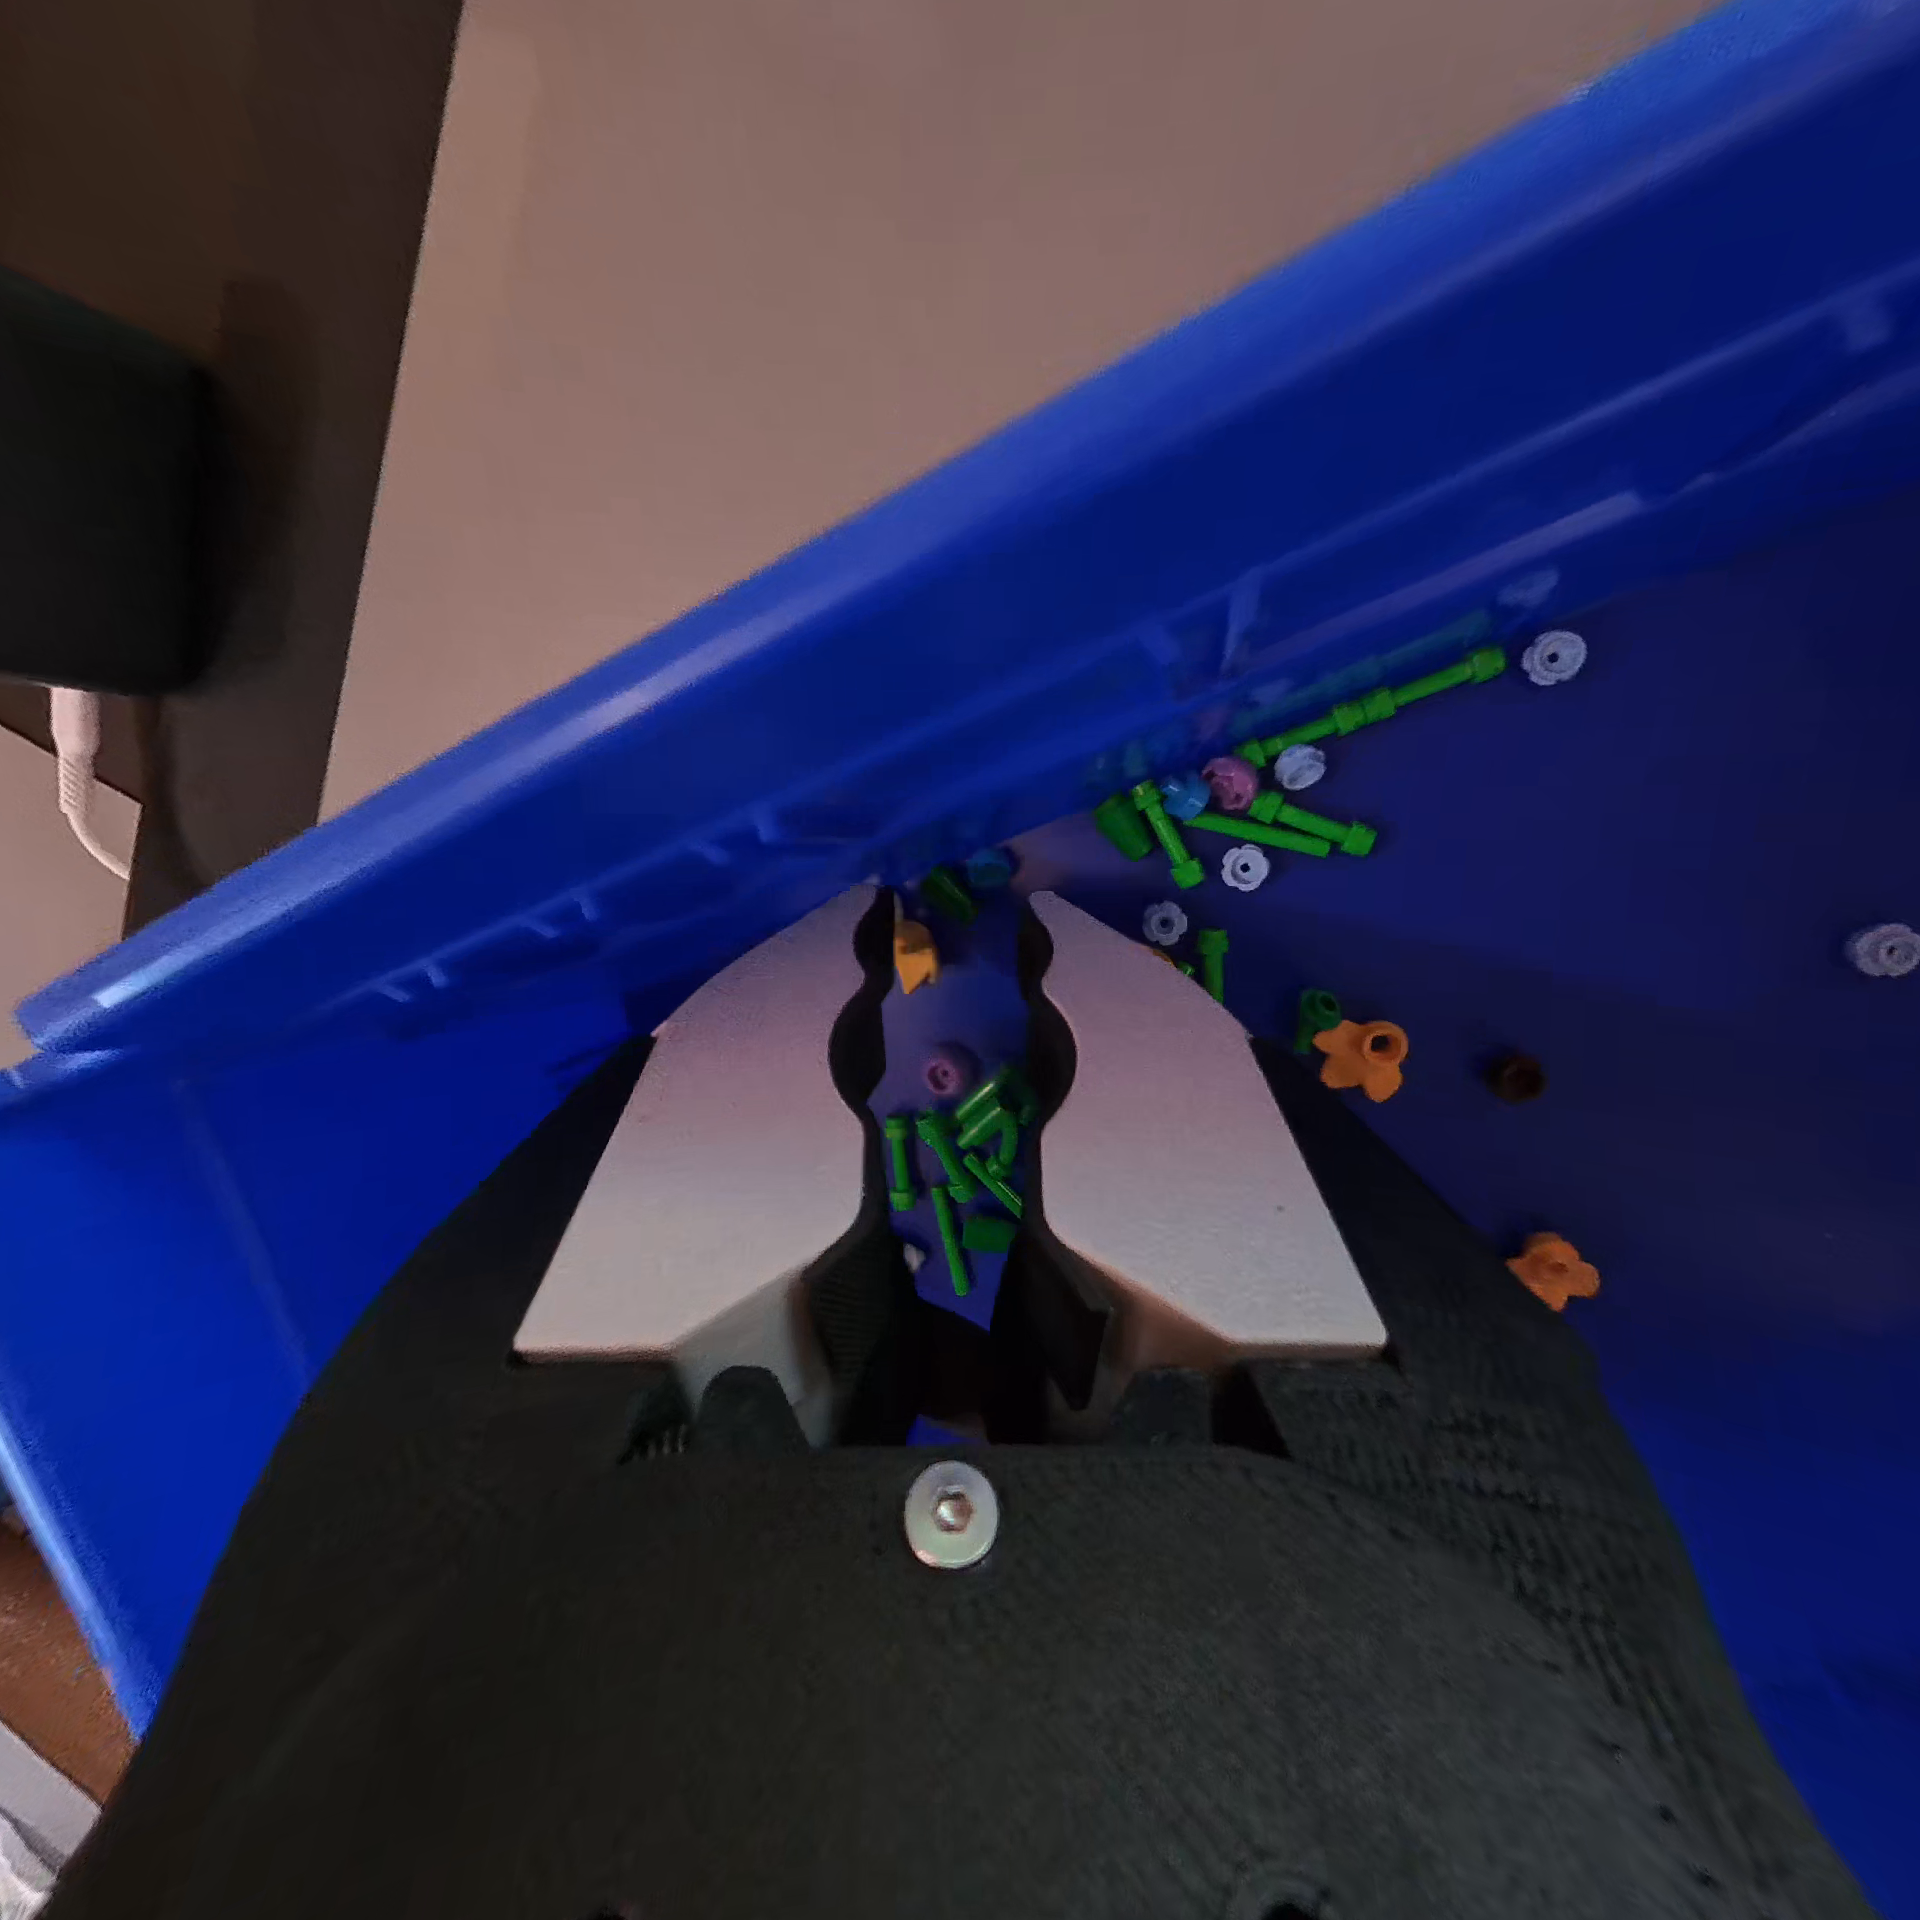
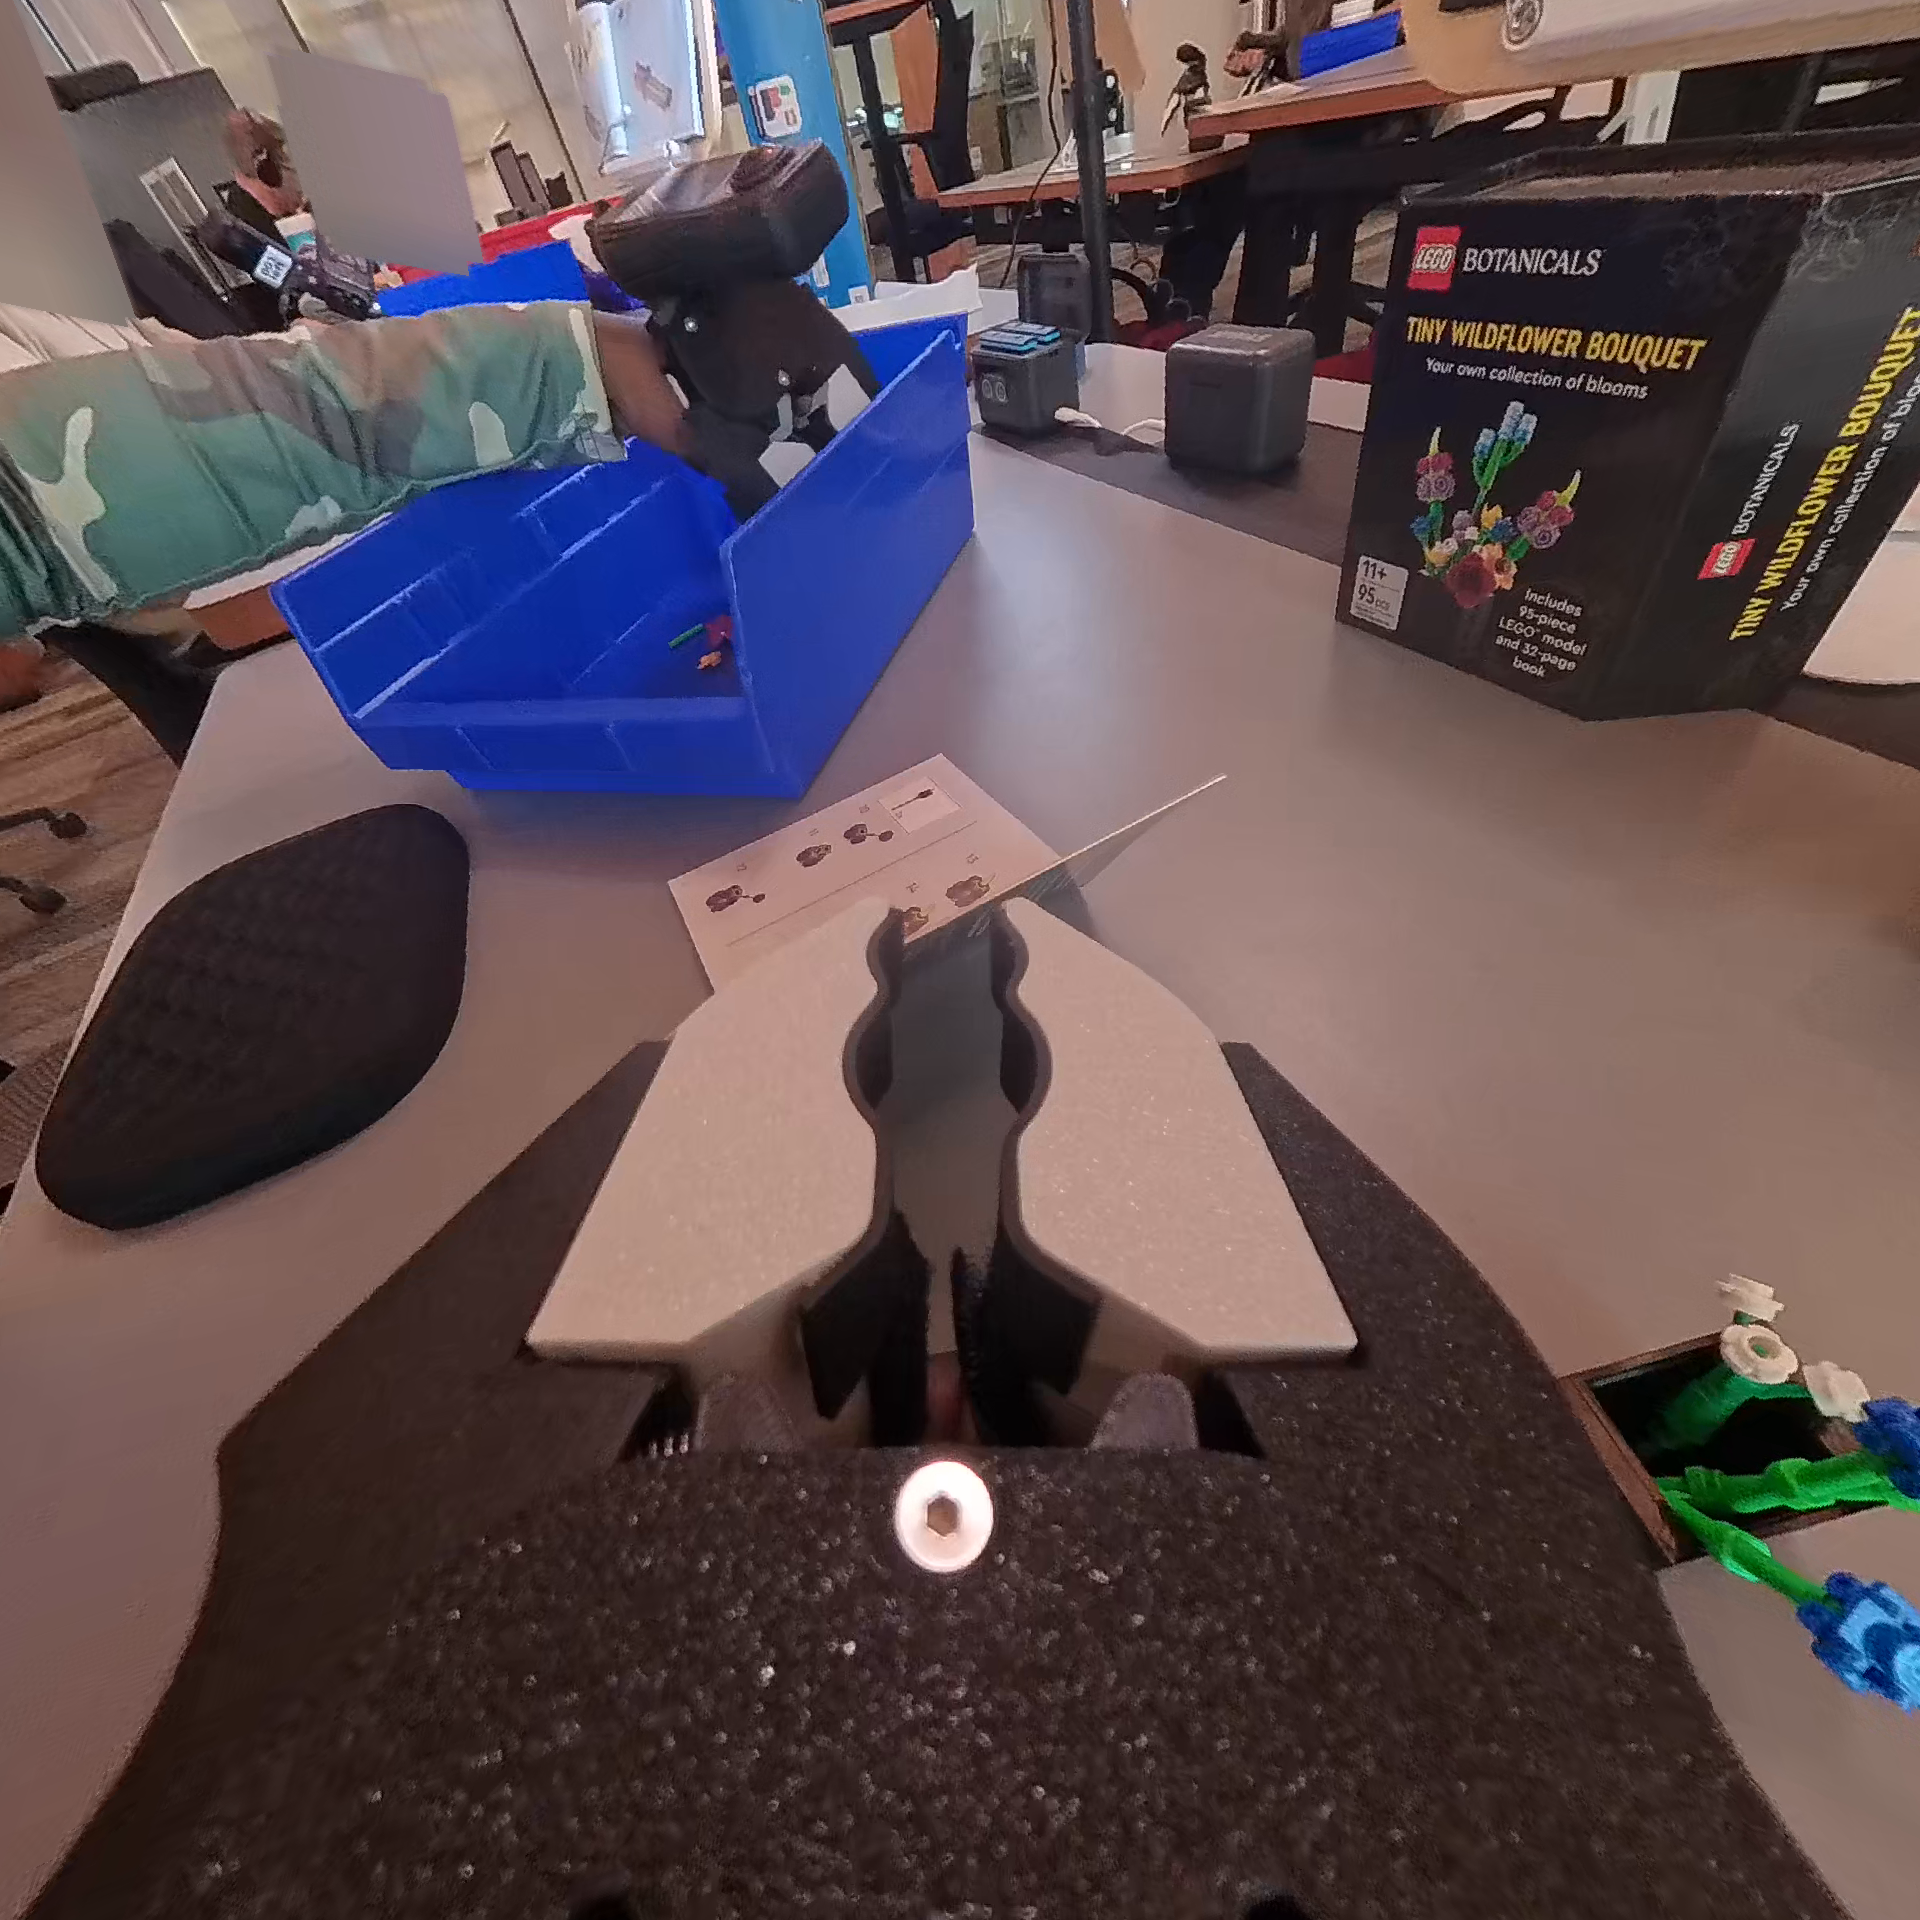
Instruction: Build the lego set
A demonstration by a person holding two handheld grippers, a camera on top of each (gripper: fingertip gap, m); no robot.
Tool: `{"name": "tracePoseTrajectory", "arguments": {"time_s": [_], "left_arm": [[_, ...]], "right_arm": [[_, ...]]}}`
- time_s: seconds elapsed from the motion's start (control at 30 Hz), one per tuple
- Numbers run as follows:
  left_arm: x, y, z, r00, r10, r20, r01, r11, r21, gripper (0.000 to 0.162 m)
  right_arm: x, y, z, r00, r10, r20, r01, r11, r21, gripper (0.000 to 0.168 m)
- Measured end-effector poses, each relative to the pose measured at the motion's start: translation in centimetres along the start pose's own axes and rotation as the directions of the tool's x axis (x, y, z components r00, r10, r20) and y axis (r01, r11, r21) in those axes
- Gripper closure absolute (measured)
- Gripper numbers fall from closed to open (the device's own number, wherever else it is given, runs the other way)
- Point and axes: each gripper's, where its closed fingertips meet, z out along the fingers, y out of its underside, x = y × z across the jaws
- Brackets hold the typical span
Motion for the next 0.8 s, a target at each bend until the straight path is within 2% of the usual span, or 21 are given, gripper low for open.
{"name": "tracePoseTrajectory", "arguments": {"time_s": [0.1,0.27,0.37,0.53,0.8], "left_arm": [[0.0,-0.1,0.0,1.0,0.025,-0.013,-0.025,1.0,0.006,0.139],[0.8,-0.1,0.1,0.993,0.099,-0.059,-0.097,0.995,0.036,0.149],[1.7,0.5,-0.3,0.989,0.066,-0.133,-0.068,0.998,-0.01,0.147],[2.1,0.6,-0.6,0.985,0.111,-0.134,-0.114,0.993,-0.01,0.139],[1.2,0.0,-0.4,0.987,0.13,-0.093,-0.129,0.992,0.017,0.141]], "right_arm": [[0.0,-0.1,-0.1,1.0,0.005,0.001,-0.005,1.0,0.006,0.152],[-0.1,-0.2,-0.2,1.0,0.006,0.006,-0.006,1.0,0.005,0.152],[-0.1,-0.1,-0.2,1.0,0.003,0.005,-0.003,1.0,0.002,0.152],[0.0,-0.2,-0.3,1.0,0.007,0.005,-0.007,1.0,0.006,0.152],[0.0,0.1,-0.3,1.0,0.005,0.004,-0.005,1.0,-0.008,0.152]]}}
